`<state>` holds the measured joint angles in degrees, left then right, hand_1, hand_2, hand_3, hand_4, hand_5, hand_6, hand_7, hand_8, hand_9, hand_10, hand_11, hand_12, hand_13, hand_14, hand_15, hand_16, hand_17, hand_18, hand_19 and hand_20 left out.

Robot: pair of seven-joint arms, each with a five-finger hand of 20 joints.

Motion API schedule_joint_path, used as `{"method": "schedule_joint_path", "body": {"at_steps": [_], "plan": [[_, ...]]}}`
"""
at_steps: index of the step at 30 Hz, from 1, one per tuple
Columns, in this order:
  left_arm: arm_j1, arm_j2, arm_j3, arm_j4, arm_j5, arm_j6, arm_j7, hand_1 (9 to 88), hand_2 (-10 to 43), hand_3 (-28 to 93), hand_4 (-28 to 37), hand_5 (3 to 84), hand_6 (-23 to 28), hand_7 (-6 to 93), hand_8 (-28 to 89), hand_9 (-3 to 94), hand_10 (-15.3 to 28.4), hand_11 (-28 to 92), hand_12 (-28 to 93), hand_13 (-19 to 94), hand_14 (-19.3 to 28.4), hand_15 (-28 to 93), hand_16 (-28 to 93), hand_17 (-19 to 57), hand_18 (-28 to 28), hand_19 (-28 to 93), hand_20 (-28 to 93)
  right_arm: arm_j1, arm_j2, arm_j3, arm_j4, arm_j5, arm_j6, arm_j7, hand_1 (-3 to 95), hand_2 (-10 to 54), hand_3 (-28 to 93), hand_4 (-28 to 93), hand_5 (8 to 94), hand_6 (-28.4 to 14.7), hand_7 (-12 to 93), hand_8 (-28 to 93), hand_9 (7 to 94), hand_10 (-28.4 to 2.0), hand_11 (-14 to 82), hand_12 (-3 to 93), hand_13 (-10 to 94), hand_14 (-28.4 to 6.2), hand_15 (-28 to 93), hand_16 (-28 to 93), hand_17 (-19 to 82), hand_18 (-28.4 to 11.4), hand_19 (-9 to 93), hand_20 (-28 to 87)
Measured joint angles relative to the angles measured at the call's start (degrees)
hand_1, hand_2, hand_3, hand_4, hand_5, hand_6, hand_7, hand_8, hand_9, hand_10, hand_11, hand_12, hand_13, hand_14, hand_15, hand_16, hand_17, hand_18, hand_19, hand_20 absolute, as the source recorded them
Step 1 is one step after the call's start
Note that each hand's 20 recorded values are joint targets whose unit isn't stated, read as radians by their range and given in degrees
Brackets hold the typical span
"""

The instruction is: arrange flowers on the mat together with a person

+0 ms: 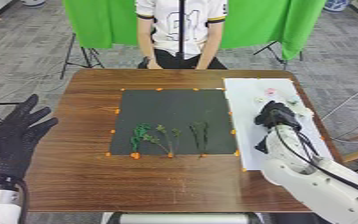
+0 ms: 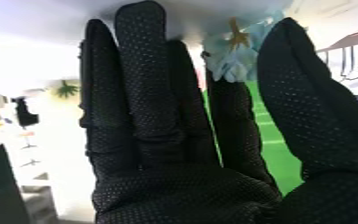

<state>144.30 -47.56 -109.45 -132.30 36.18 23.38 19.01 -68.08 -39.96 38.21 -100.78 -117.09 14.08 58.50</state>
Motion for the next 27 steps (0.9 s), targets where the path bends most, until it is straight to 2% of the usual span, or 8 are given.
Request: {"method": "schedule_joint_path", "body": {"at_steps": [2,3,10,17,22,27], "plan": [[0.0,-0.04,0.00,0.00,0.06,-0.03,-0.13,21.1,6.8,76,-24.2,28.9,3.5,11.3,-9,28.9,14.2,18,12,20,20.6,43,-5,-8.9,16.8,34,14,0.6,-0.1,-1.1,0.3,-0.8,0.3,0.1,50.8,-9.5,67,-28,68.3,3.4,20,-6,73.3,-10.5,16.9,15.3,76,-7.2,45,16,48,-15.4,83,-16],[0.0,-0.06,0.00,0.00,0.09,-0.05,-0.18,21.0,6.8,76,-24.2,28.8,3.6,11.3,-9,28.9,14.2,19,12,20,20.6,43,-5,-8.8,16.8,34,14,0.9,-0.1,-1.6,0.5,-1.3,0.5,0.2,54.0,-9.5,63,-28,70.9,3.4,21,-5,76.5,-9.2,14.5,19.2,77,-6.0,43,19,49,-14.5,83,-17],[0.0,-0.12,-0.01,-0.02,0.13,-0.12,-0.27,21.1,6.7,76,-24.1,28.8,3.5,11.4,-9,28.9,14.2,18,12,20,20.6,43,-5,-8.9,16.8,34,14,2.8,-0.8,-6.3,2.3,-6.3,4.6,1.5,59.3,-9.5,60,-28,79.8,4.9,26,-2,90.5,-5.7,7.0,31.4,84,-1.8,39,27,50,-12.6,85,-18],[0.2,-0.13,-0.64,-0.09,0.06,-0.16,0.03,21.0,6.8,76,-24.1,28.8,3.6,11.3,-9,28.7,14.1,18,12,20,20.6,43,-5,-8.9,16.8,34,14,3.1,-1.1,-8.2,2.8,-9.7,8.8,2.6,59.5,-9.5,61,-28,81.3,5.0,26,-2,92.3,-4.7,7.9,32.6,86,-1.1,40,28,49,-12.4,87,-16],[1.3,-0.54,-2.40,-0.49,-0.02,-0.18,0.64,20.9,6.8,76,-24.3,28.8,3.6,11.2,-9,28.7,14.1,18,12,20,20.6,43,-5,-8.9,17.0,35,15,2.9,-0.5,-9.5,1.0,-14.2,13.8,3.2,59.3,-9.5,62,-28,81.4,4.9,27,-1,92.8,-4.6,8.3,33.2,86,-1.2,40,28,49,-12.3,88,-16],[2.8,-1.40,-4.26,-0.98,-0.04,-0.15,1.16,20.7,6.8,76,-24.4,28.8,3.6,11.2,-9,28.8,14.1,18,12,20,20.8,44,-5,-9.0,17.3,36,15,5.2,0.6,-13.5,-4.8,-16.4,14.9,2.1,59.1,-9.5,63,-28,81.3,4.9,27,-1,93.0,-4.5,8.2,33.6,86,-1.1,41,27,49,-12.3,88,-15]]}}
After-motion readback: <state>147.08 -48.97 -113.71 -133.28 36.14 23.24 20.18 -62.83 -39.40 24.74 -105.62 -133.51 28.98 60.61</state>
